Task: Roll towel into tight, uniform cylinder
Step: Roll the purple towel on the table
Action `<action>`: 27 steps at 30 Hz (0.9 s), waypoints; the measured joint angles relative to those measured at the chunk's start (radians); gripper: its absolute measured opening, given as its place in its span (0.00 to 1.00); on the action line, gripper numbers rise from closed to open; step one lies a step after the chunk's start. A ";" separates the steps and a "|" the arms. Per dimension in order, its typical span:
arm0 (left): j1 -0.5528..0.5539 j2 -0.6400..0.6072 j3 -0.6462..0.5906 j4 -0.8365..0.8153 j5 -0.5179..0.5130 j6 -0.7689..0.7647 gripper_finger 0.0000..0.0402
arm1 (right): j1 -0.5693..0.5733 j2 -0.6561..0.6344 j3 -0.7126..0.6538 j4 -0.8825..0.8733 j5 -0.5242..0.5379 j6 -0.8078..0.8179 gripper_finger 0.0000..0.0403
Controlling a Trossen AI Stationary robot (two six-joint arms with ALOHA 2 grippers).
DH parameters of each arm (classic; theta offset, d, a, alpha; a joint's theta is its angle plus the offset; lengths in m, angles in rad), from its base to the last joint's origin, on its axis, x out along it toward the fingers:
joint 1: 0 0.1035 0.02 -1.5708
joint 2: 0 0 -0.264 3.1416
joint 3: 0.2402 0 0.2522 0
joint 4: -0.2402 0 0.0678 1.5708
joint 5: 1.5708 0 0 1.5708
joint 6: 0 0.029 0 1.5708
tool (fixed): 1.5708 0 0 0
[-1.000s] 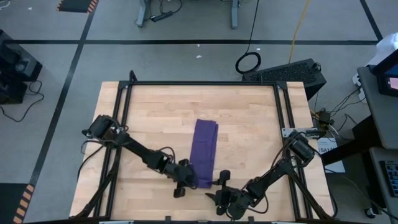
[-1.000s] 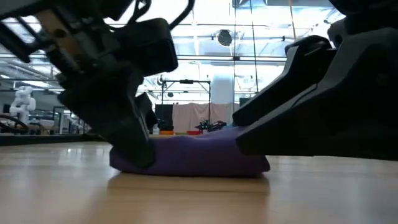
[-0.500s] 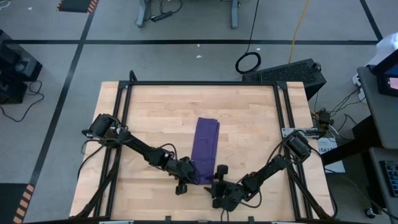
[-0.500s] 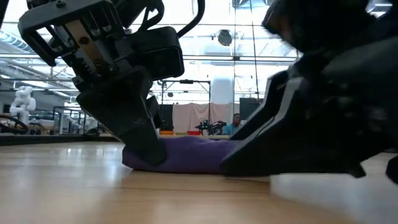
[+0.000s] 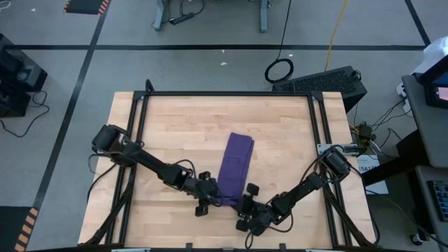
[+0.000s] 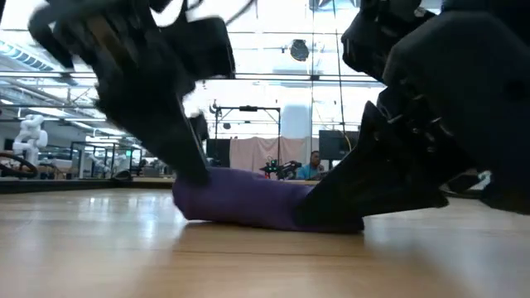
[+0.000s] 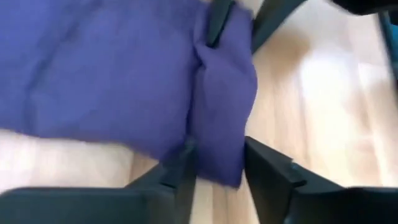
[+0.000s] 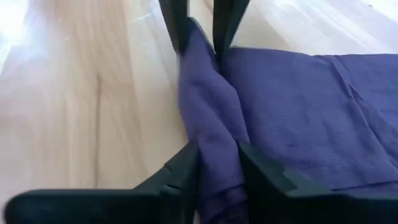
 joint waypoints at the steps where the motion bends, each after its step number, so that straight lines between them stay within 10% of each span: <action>1: -0.008 -0.018 0.000 -0.012 -0.005 0.012 0.37 | 0.001 0.000 0.000 0.001 -0.001 0.005 0.22; 13: -0.263 0.011 0.000 0.131 -0.541 0.320 0.61 | 0.000 0.000 0.000 0.008 -0.020 0.233 0.07; 27: -0.318 0.178 0.005 0.247 -0.780 0.591 0.59 | 0.007 0.002 -0.001 0.043 -0.057 0.327 0.07</action>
